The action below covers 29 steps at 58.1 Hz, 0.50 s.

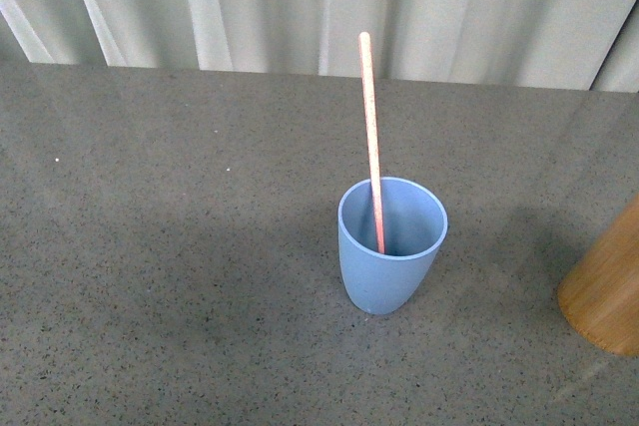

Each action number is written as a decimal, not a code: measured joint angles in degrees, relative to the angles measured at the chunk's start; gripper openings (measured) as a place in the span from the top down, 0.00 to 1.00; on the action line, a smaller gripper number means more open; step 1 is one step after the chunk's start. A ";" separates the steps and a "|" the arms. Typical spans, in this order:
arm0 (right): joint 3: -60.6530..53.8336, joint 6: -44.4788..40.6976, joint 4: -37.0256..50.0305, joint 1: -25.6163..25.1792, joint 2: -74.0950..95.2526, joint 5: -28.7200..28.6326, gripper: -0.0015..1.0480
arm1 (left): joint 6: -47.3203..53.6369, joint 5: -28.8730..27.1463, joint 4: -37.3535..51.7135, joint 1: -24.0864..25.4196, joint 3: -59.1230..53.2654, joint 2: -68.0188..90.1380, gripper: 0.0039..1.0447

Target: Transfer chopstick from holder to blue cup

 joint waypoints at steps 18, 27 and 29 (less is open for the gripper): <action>0.00 0.00 0.00 0.00 0.00 0.00 0.39 | 0.00 0.00 0.00 0.00 0.00 0.00 0.06; 0.00 0.00 0.00 0.00 0.00 0.00 0.14 | 0.00 0.00 0.00 0.00 0.00 0.00 0.06; 0.00 0.00 0.00 0.00 0.00 0.00 0.09 | 0.00 0.00 0.00 0.00 0.00 0.00 0.06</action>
